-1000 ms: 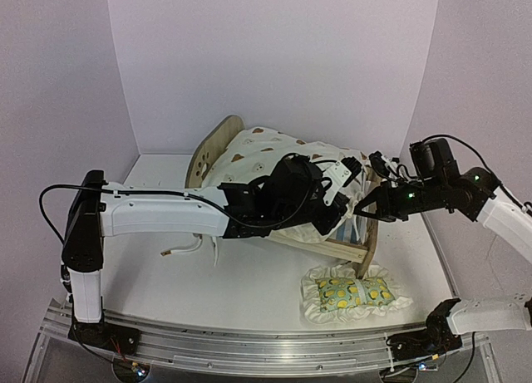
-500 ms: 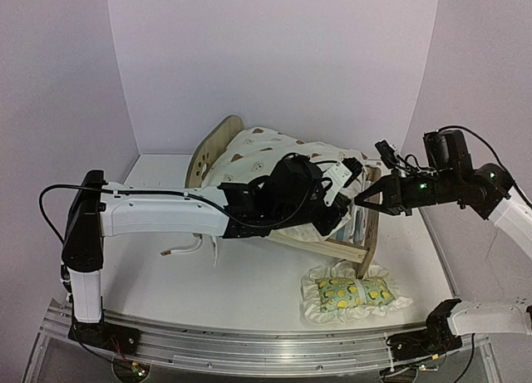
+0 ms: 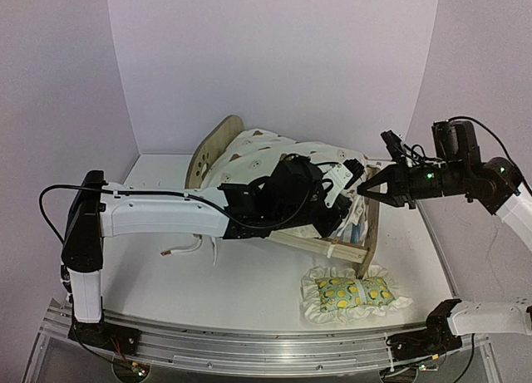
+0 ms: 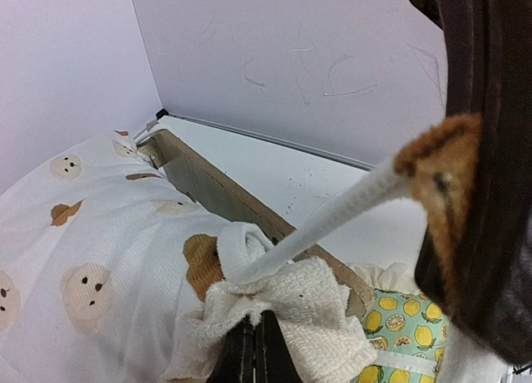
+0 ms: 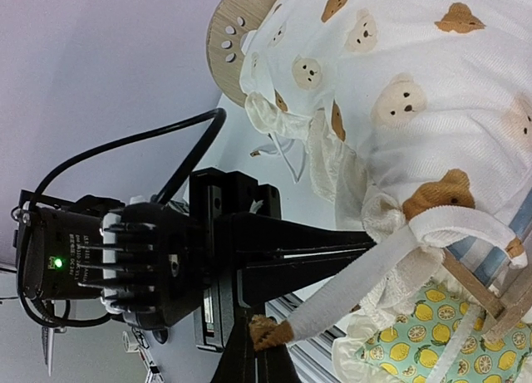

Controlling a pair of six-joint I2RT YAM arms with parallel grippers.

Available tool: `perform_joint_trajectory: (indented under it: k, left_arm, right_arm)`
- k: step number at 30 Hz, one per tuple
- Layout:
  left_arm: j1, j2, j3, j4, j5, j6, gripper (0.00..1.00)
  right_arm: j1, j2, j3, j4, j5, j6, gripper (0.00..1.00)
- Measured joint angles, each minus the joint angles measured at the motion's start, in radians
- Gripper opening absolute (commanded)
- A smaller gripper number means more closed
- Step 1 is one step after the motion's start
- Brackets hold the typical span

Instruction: Set up the pet bed

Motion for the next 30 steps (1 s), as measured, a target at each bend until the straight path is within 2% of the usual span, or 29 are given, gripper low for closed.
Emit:
perform_joint_trajectory:
  k: [3, 5, 7, 10, 12, 13, 17, 19, 20, 26, 30]
  left_arm:
    - [0.000, 0.000, -0.011, 0.003, 0.000, -0.001, 0.00]
    - [0.000, 0.000, -0.017, 0.002, 0.001, -0.002, 0.00]
    - [0.000, 0.000, -0.020, 0.000, 0.001, -0.003, 0.00]
    - [0.000, 0.000, -0.024, -0.001, 0.005, -0.004, 0.05]
    - [0.000, 0.000, -0.026, -0.001, 0.006, -0.006, 0.13]
    - [0.000, 0.000, -0.026, -0.001, 0.007, -0.004, 0.21]
    - [0.000, 0.000, -0.031, 0.000, 0.008, -0.014, 0.73]
    - [0.000, 0.000, -0.040, 0.001, 0.006, -0.020, 0.93]
    - [0.000, -0.001, -0.049, 0.001, 0.004, -0.025, 0.98]
    - [0.004, -0.035, -0.115, -0.027, -0.042, -0.026, 1.00]
    - [0.028, -0.087, -0.121, -0.090, -0.124, -0.027, 1.00]
  right_arm:
    - [0.000, -0.016, -0.035, 0.003, 0.004, -0.001, 0.01]
    - [0.000, -0.039, -0.084, 0.005, 0.016, -0.006, 0.08]
    - [0.000, -0.064, -0.142, -0.002, 0.040, -0.018, 0.20]
    - [0.000, -0.092, -0.210, -0.023, 0.084, -0.041, 0.51]
    - [0.000, -0.106, -0.239, -0.038, 0.115, -0.057, 0.66]
    - [0.000, -0.112, -0.248, -0.045, 0.126, -0.060, 0.70]
    - [0.000, -0.138, -0.264, -0.063, 0.186, -0.084, 0.71]
    - [0.000, -0.149, -0.265, -0.074, 0.240, -0.085, 0.70]
    - [0.000, -0.155, -0.266, -0.079, 0.276, -0.084, 0.70]
    - [0.000, -0.167, -0.308, -0.095, 0.469, -0.062, 0.69]
    - [0.000, -0.089, -0.315, -0.107, 0.539, -0.039, 0.68]
